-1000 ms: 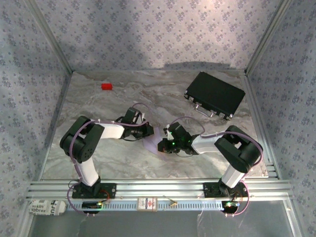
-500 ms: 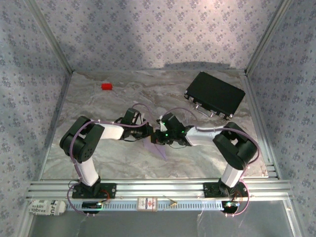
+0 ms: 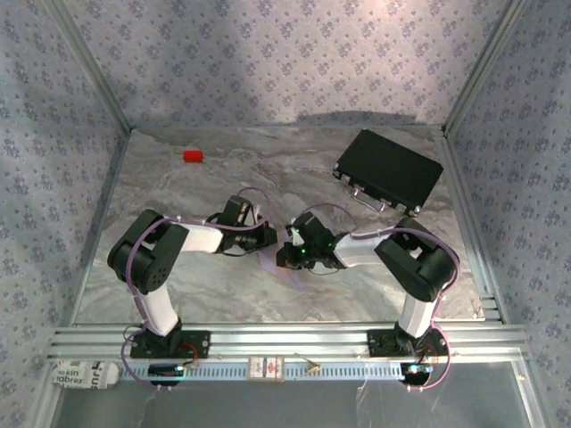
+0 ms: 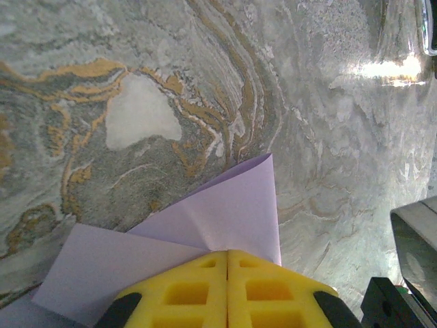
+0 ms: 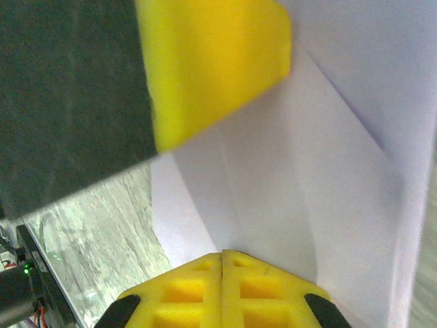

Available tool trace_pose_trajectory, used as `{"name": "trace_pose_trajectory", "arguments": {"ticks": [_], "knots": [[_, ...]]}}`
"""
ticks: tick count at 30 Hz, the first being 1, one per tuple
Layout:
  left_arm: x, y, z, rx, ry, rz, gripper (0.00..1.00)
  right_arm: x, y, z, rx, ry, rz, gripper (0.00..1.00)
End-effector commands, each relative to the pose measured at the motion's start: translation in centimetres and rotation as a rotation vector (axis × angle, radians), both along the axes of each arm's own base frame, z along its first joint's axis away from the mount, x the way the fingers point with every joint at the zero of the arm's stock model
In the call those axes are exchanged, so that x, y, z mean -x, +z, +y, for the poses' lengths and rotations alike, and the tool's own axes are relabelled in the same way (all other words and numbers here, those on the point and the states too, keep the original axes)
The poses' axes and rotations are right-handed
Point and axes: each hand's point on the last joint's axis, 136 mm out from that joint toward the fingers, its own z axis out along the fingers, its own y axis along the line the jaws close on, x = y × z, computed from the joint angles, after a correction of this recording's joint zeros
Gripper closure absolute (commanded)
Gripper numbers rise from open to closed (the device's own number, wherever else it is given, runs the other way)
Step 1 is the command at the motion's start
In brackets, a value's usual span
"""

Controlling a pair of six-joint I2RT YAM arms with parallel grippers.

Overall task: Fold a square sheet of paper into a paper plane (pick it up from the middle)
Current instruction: Fourth fold the wing at the center of the table.

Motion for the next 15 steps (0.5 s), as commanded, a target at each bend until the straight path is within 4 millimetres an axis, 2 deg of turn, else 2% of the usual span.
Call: {"name": "trace_pose_trajectory", "arguments": {"ticks": [1, 5, 15], "knots": [[0.9, -2.5, 1.8, -0.074, 0.029, 0.059, 0.93, 1.9, -1.0, -1.6, 0.052, 0.006, 0.045, 1.0], [0.9, -2.7, 1.9, -0.075, 0.033, 0.065, 0.93, 2.9, -1.6, -2.8, 0.065, -0.003, 0.058, 1.0], [1.0, -2.9, 2.0, -0.079, 0.037, 0.071, 0.93, 5.3, -1.8, -5.0, 0.078, -0.004, 0.06, 0.99]]}}
